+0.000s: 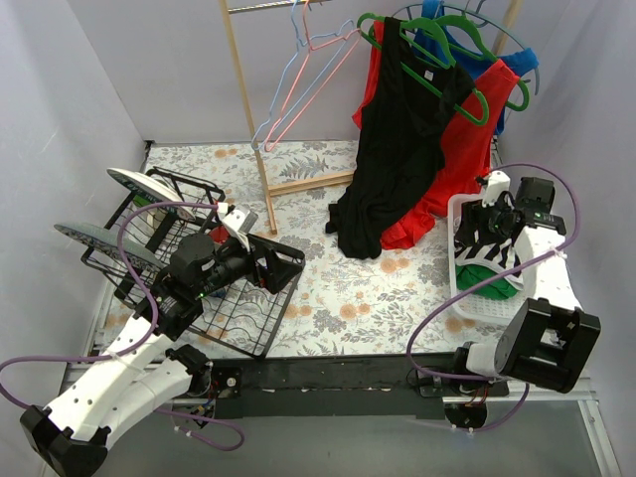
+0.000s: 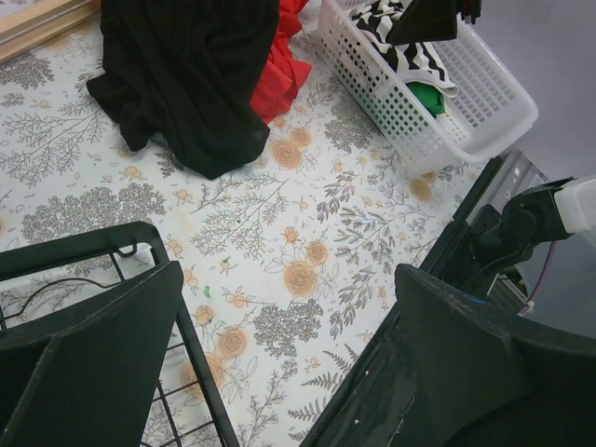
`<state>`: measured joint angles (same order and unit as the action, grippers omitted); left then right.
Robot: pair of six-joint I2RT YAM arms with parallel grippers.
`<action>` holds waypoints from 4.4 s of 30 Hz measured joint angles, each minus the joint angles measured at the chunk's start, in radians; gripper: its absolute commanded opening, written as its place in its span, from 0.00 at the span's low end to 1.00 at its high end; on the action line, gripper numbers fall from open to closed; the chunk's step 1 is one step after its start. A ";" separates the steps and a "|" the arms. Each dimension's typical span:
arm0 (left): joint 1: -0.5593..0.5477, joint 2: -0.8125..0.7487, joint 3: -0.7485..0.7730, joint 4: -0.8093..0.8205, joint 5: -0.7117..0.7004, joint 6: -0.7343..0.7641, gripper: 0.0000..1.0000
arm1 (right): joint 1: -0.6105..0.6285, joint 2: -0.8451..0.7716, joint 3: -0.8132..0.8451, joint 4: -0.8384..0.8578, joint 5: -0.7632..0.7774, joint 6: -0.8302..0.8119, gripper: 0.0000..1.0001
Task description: Place the tank top on the hanger
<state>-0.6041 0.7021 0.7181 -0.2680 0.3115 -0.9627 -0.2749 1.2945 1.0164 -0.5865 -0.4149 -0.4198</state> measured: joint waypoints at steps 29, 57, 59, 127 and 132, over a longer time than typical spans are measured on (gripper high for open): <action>0.000 0.003 0.049 -0.011 0.000 -0.003 0.98 | -0.006 -0.250 0.419 -0.040 -0.079 0.035 0.01; 0.000 0.037 0.047 0.050 0.066 -0.077 0.98 | 0.596 -0.085 0.034 0.196 -0.428 0.250 0.29; 0.000 0.065 0.003 0.079 0.100 -0.116 0.98 | 0.646 -0.027 0.032 0.193 -0.406 0.208 0.39; -0.278 0.332 0.153 -0.133 -0.362 -0.243 0.20 | 0.415 -0.192 0.449 -0.119 -0.085 -0.160 0.01; -0.278 0.290 0.127 -0.176 -0.285 -0.206 0.58 | 0.424 -0.204 0.415 -0.153 -0.233 -0.152 0.01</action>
<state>-0.8825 0.9924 0.8448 -0.4438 0.0269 -1.1690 0.1493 1.0908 1.4319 -0.7399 -0.6476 -0.5716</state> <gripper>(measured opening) 0.397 0.023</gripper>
